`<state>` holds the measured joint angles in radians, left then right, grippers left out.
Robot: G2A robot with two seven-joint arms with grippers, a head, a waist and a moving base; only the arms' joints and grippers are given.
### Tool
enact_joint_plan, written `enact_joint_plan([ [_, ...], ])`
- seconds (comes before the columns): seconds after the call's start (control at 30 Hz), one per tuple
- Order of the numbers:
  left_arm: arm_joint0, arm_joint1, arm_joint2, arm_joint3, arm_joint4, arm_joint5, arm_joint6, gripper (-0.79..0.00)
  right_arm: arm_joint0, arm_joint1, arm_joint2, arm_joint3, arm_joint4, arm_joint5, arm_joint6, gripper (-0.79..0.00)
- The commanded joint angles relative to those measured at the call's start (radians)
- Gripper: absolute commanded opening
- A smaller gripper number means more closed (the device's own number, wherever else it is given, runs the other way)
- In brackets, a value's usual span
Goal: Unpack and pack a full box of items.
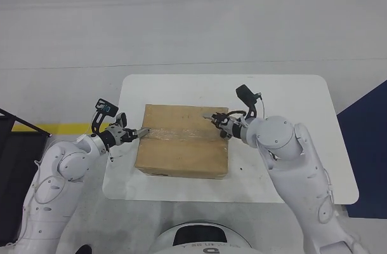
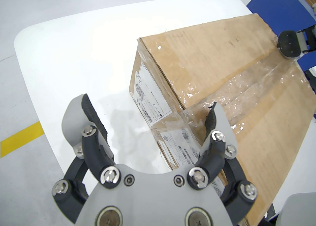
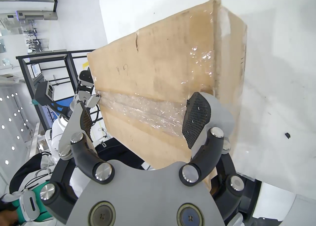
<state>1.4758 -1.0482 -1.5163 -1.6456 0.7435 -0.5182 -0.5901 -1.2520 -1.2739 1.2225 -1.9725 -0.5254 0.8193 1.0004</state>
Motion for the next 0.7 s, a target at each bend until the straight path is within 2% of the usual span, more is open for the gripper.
enact_joint_plan([
  [0.0, 0.000, 0.000, 0.000, 0.000, 0.000, 0.000, 0.000, 0.000, -0.022, 0.005, 0.021, -0.038, -0.013, 0.017, -0.017, 0.000],
  [0.2, 0.000, 0.000, 0.000, 0.000, 0.000, 0.000, 0.000, 0.000, -0.104, 0.015, 0.122, -0.123, 0.007, 0.020, -0.105, 0.000],
  [0.27, 0.000, 0.000, 0.000, 0.000, 0.000, 0.000, 0.000, 0.000, -0.147, 0.013, 0.175, -0.135, 0.062, -0.021, -0.181, 0.000],
  [0.4, 0.000, 0.000, 0.000, 0.000, 0.000, 0.000, 0.000, 0.000, -0.243, 0.004, 0.255, -0.108, 0.212, -0.171, -0.330, 0.000],
  [0.5, -0.001, -0.001, -0.052, 0.011, -0.034, 0.084, 0.085, 0.000, -0.290, 0.002, 0.296, -0.064, 0.277, -0.274, -0.398, 0.000],
  [0.6, 0.009, 0.000, -0.101, -0.006, -0.045, 0.156, 0.141, 0.000, -0.305, 0.003, 0.341, -0.011, 0.342, -0.370, -0.414, 0.000],
  [0.67, 0.023, -0.001, -0.130, -0.018, -0.040, 0.216, 0.178, 0.000, -0.305, 0.003, 0.341, -0.011, 0.342, -0.370, -0.414, 0.000],
])
